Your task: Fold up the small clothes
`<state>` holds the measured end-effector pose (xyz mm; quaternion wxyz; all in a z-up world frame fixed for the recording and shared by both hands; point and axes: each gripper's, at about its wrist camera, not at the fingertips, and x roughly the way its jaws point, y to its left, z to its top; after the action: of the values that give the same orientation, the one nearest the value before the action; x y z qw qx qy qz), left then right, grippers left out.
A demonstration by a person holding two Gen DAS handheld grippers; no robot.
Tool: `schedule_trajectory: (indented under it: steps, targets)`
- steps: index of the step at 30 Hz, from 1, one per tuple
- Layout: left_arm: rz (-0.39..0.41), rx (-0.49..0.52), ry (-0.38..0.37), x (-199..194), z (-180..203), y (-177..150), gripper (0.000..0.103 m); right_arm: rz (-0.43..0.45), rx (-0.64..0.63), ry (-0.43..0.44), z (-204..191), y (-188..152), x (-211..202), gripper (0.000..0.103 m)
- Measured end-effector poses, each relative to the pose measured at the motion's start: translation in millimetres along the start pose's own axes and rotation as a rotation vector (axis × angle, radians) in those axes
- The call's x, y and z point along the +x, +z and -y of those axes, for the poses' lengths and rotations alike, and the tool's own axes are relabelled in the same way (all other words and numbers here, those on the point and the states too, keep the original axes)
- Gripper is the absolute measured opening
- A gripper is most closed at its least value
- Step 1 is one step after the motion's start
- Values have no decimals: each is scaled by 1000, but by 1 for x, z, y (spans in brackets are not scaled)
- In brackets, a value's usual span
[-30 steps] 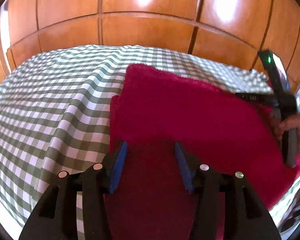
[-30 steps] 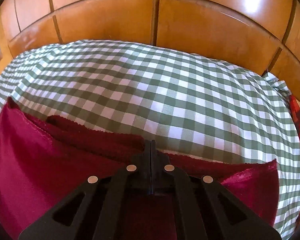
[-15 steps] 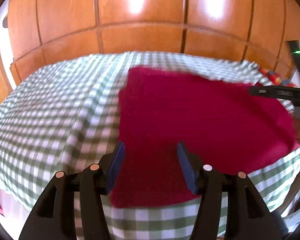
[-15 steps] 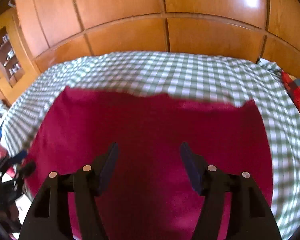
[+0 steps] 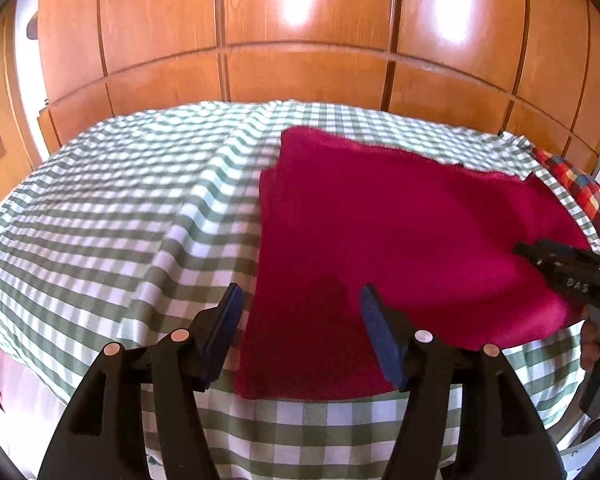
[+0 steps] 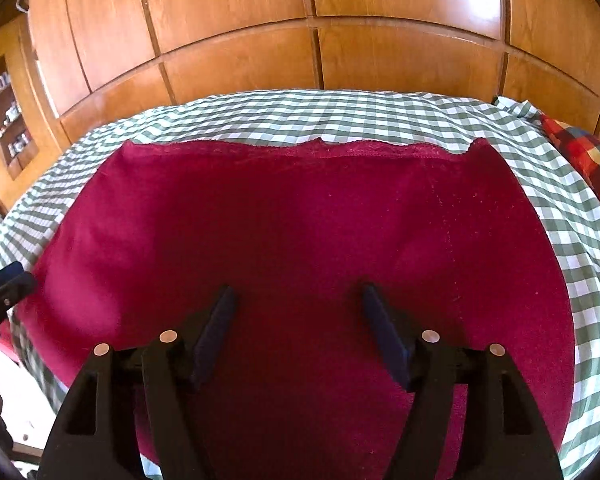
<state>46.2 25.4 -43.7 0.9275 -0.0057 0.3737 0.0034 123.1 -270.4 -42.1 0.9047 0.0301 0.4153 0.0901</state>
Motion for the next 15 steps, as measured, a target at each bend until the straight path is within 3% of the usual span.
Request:
schedule_trajectory:
  steps: [7,15]
  targets:
    - [41,19,5,-17,1,6,61,-5,89,26,25,11,-24,71]
    - [13,20,-20,-6,6,7,61,4,337,17,122,3,-60,78]
